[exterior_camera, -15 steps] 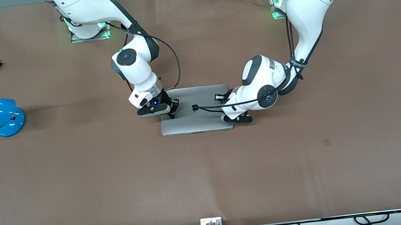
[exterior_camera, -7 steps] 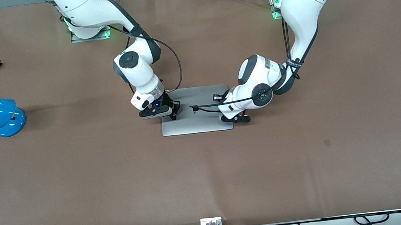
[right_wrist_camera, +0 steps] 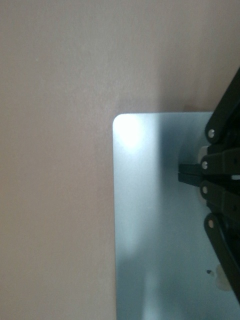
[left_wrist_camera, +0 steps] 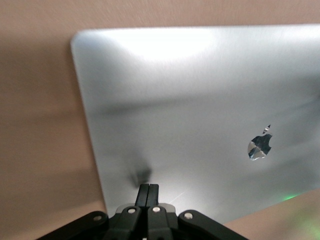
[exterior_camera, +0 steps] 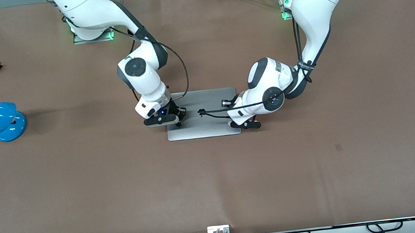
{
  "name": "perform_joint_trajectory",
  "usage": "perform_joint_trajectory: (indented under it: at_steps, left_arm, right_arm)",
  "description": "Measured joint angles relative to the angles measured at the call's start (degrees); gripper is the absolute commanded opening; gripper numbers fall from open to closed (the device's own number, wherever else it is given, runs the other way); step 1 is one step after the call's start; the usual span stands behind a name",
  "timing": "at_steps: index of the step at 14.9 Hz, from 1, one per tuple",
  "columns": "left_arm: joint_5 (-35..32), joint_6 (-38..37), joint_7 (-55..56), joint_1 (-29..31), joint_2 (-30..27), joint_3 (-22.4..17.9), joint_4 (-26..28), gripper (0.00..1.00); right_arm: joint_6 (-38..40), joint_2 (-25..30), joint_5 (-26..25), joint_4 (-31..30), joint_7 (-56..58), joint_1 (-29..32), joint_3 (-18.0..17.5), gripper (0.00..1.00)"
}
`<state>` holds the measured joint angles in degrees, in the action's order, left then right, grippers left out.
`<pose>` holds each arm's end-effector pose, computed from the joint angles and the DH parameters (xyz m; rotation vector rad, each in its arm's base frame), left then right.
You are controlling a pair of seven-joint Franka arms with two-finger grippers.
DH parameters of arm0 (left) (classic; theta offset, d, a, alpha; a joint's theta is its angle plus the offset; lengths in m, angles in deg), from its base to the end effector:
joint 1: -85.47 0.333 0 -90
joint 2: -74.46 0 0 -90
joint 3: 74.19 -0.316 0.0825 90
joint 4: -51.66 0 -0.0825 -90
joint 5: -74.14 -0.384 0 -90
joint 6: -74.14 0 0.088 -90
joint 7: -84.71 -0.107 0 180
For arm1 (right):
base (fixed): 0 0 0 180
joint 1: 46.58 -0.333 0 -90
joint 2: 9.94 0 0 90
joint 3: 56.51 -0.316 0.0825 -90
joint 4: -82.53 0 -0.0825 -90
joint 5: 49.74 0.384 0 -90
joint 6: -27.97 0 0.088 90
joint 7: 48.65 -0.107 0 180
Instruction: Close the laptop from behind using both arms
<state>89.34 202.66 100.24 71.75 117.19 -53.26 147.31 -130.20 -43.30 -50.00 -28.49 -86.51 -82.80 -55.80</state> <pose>0.5587 -0.3661 0.1860 2.7607 -0.1064 -0.4430 0.5241 0.3748 0.2045 -2.9898 0.0510 -0.2978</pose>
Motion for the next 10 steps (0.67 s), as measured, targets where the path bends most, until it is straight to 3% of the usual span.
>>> perform_joint_trajectory:
  at_steps: [3, 7, 9, 10]
  left_arm:
    - [-0.23, -7.29, -0.01, 1.88, -4.26, -0.22, -0.74, 0.0]
    - [-0.99, -21.63, -4.03, 8.26, -13.71, -0.49, -1.0, 0.0]
    - [-1.04, -27.47, -8.71, 13.12, -18.01, -0.62, -1.05, 0.01]
    - [-1.04, -30.14, -10.36, 15.55, -20.15, -0.66, -1.11, 0.01]
  right_arm:
    - [17.64, 1.58, -0.02, 9.85, 0.33, 1.03, 0.11, 0.0]
    - [36.95, 4.29, -0.02, 18.45, 0.47, 2.82, 0.18, 0.0]
    - [47.09, 6.06, -0.02, 21.77, 0.47, 4.41, 0.29, 0.18]
    - [52.03, 7.07, -0.02, 23.29, 0.73, 5.67, 0.34, 0.41]
